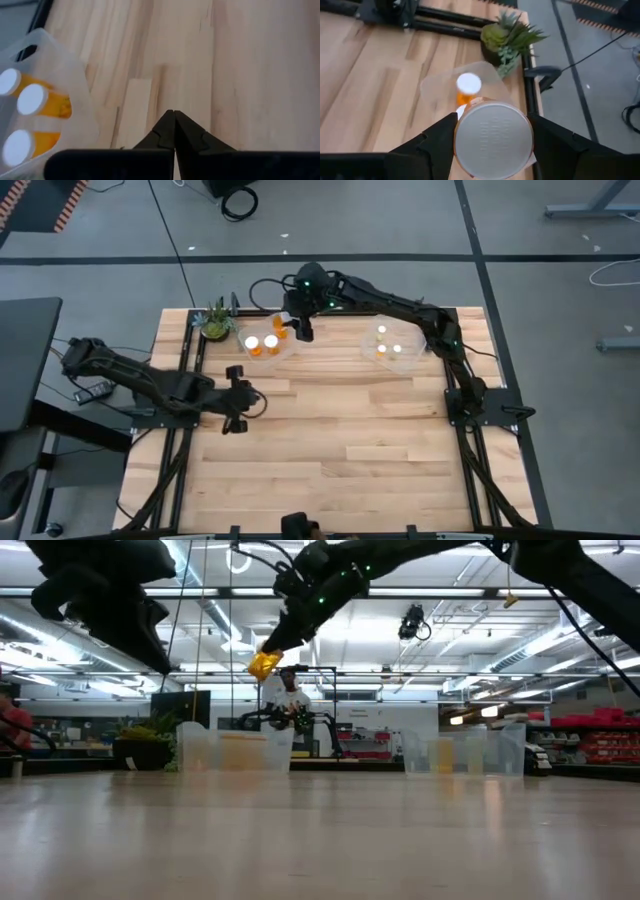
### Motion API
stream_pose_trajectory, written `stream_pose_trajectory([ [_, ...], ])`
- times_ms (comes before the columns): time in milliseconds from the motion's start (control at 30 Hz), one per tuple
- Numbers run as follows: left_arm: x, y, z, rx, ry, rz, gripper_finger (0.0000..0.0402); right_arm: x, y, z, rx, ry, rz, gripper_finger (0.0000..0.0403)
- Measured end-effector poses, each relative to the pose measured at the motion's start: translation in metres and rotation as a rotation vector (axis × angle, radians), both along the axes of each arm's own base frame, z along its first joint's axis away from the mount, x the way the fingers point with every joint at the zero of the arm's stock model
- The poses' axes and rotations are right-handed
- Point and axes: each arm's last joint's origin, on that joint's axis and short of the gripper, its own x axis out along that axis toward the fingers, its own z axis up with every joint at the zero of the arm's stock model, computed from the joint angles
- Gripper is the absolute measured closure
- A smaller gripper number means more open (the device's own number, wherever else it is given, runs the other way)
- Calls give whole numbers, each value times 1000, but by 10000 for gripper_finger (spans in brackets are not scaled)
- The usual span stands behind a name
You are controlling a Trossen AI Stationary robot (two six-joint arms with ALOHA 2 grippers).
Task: Pick and place medicine bottles into bin by pill shape (circle, oval)
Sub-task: Put the orange capsule bottle into the left transparent bin
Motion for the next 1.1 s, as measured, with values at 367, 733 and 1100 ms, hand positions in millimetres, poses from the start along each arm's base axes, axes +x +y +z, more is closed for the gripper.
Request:
stream_pose_trajectory([
  [367, -23, 10, -20, -113, -366, 24, 389, 12, -27, -46, 117, 38, -60, 166],
  [733, -33, 18, -44, -225, -586, 100, 377, 24, -30, -102, 179, 173, -51, 166],
  [1100, -34, 13, -48, -260, -749, 31, 394, 29, -33, -125, 159, 218, -90, 166],
])
